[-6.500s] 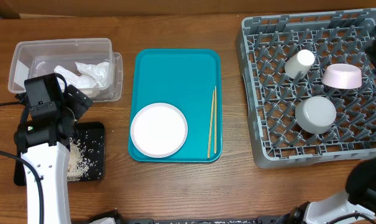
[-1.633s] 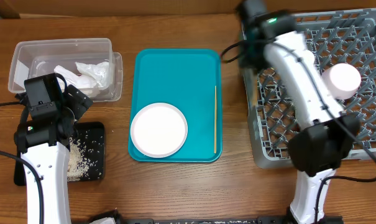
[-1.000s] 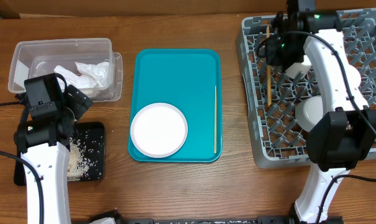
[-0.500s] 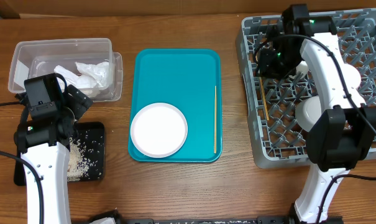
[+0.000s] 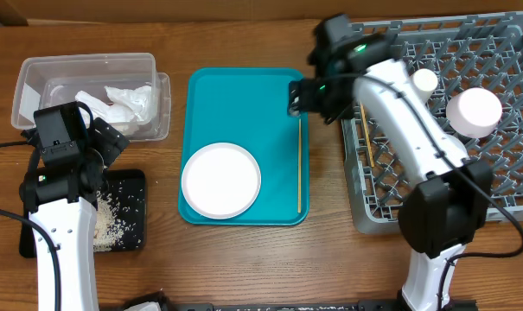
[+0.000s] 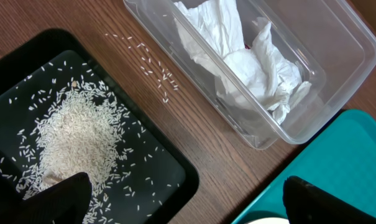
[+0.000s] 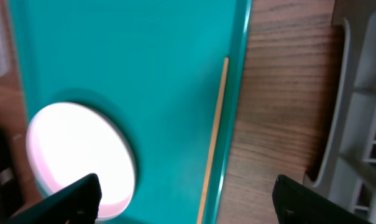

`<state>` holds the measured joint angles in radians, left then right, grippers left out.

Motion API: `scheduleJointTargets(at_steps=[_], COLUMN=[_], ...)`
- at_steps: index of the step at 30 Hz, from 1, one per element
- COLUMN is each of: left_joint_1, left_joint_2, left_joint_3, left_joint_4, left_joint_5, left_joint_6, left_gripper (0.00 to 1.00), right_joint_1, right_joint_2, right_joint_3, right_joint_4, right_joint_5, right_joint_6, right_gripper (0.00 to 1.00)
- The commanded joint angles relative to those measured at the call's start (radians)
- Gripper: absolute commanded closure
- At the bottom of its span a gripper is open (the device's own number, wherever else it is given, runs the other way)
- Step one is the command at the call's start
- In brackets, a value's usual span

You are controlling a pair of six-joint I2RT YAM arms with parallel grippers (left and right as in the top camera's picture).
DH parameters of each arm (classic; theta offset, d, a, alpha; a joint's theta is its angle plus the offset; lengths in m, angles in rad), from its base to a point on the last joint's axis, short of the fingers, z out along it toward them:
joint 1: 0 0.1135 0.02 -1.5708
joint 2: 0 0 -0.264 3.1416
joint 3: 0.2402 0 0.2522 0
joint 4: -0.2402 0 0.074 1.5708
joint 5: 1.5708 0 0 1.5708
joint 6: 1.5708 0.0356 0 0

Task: Sort waste into correct bins and load items into the dishwasher
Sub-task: 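Move the right gripper back left to the remaining chopstick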

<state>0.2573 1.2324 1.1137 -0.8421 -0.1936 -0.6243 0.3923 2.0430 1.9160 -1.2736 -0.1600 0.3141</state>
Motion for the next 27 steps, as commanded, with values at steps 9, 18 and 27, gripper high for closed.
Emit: scheduleJointTargets(at_steps=[9, 18, 27], left_joint_1=[0.003, 0.003, 0.003], left_joint_2=[-0.010, -0.010, -0.010], left_joint_3=[0.015, 0.015, 0.015], left_joint_4=[0.001, 0.001, 0.001], left_joint_5=[0.004, 0.004, 0.004], left_joint_6=[0.019, 0.019, 0.019], left_gripper=[0.00, 0.00, 0.00], right_joint_1=[0.148, 0.248, 0.226], right_joint_2=[-0.031, -0.011, 0.013], right_joint_3=[-0.358, -0.405, -0.405], right_joint_4=[0.283, 0.347, 0.355], right_joint_5=[0.159, 0.316, 0.397], right_joint_6=[0.267, 0.296, 0.282], right_gripper=[0.50, 0.51, 0.51])
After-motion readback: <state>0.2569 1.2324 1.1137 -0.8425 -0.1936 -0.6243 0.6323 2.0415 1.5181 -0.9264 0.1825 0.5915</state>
